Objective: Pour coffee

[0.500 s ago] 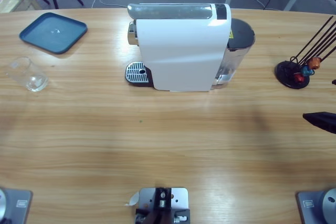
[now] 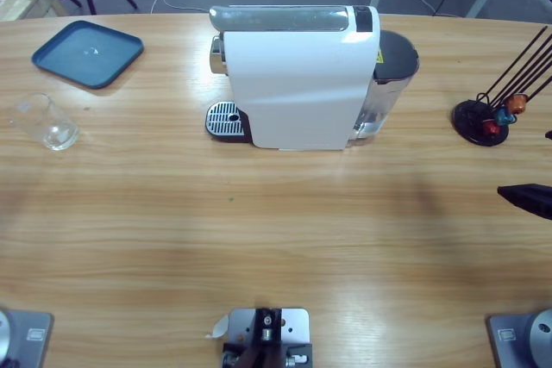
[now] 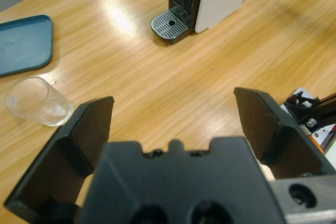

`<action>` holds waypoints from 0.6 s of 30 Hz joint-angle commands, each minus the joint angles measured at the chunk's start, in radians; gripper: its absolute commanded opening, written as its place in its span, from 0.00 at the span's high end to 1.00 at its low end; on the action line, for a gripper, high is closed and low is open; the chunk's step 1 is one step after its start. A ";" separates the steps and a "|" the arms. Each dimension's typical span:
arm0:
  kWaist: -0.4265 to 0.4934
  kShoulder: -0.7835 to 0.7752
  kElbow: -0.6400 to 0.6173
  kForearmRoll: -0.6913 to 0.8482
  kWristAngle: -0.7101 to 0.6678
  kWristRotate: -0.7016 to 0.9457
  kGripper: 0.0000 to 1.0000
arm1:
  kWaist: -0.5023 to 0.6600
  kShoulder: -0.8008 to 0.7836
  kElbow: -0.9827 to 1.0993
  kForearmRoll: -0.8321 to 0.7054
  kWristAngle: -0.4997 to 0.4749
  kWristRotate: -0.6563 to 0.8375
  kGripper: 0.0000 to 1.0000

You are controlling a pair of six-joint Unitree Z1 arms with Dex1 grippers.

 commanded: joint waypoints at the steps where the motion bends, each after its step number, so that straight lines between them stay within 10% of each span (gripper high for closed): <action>1: -0.010 0.134 0.015 -0.075 -0.047 -0.070 0.00 | -0.008 0.027 0.012 -0.005 0.002 -0.010 0.00; 18: -0.011 0.708 -0.256 -0.426 -0.225 -0.642 0.00 | -0.008 0.044 0.008 -0.002 0.004 -0.010 0.00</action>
